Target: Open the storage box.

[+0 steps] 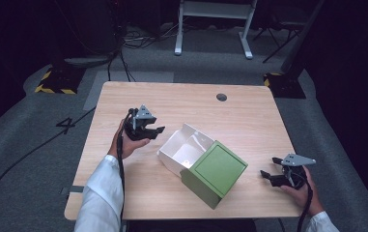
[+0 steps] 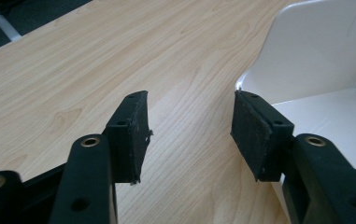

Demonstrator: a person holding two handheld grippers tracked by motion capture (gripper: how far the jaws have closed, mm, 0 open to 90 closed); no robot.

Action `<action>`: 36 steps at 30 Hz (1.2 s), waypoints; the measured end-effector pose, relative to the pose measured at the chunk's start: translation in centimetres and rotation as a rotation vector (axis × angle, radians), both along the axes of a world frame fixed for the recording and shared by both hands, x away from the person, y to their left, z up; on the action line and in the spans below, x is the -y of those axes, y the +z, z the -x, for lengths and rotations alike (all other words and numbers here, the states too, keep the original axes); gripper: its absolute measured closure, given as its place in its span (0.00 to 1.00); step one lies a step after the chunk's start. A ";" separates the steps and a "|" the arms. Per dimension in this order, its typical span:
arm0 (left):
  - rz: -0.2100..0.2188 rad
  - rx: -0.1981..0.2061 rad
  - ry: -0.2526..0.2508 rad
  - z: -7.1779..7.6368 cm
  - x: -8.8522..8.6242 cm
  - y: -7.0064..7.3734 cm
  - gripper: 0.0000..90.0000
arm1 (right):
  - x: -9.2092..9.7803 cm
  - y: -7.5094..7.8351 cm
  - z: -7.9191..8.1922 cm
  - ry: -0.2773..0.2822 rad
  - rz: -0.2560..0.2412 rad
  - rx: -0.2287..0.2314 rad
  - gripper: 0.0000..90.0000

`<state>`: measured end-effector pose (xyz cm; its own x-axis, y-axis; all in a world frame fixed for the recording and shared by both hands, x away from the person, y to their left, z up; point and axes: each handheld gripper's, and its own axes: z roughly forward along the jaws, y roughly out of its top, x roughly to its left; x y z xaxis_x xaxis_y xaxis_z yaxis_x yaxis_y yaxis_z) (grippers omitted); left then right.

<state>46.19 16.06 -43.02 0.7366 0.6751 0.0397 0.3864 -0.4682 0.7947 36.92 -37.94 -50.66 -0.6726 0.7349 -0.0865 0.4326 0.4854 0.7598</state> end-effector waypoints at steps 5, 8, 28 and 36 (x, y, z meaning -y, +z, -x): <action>-0.006 0.013 0.022 0.5 -0.5 0.6 0.49 | 0.0 0.0 0.0 -0.002 0.000 0.000 0.23; -0.023 0.017 0.021 0.8 -0.8 0.9 0.46 | 0.0 0.0 0.0 -0.002 -0.001 0.000 0.23; -0.158 0.035 0.076 4.2 -3.9 3.1 0.33 | 0.0 0.0 0.1 -0.001 0.000 0.002 0.23; -0.195 0.042 0.092 6.5 -4.7 2.9 0.29 | 0.1 0.0 0.0 -0.003 0.000 0.000 0.23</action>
<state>39.74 20.80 -40.12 0.6669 0.7161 0.2060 0.4029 -0.5791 0.7087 36.89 -38.02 -50.67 -0.6702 0.7371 -0.0863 0.4340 0.4836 0.7601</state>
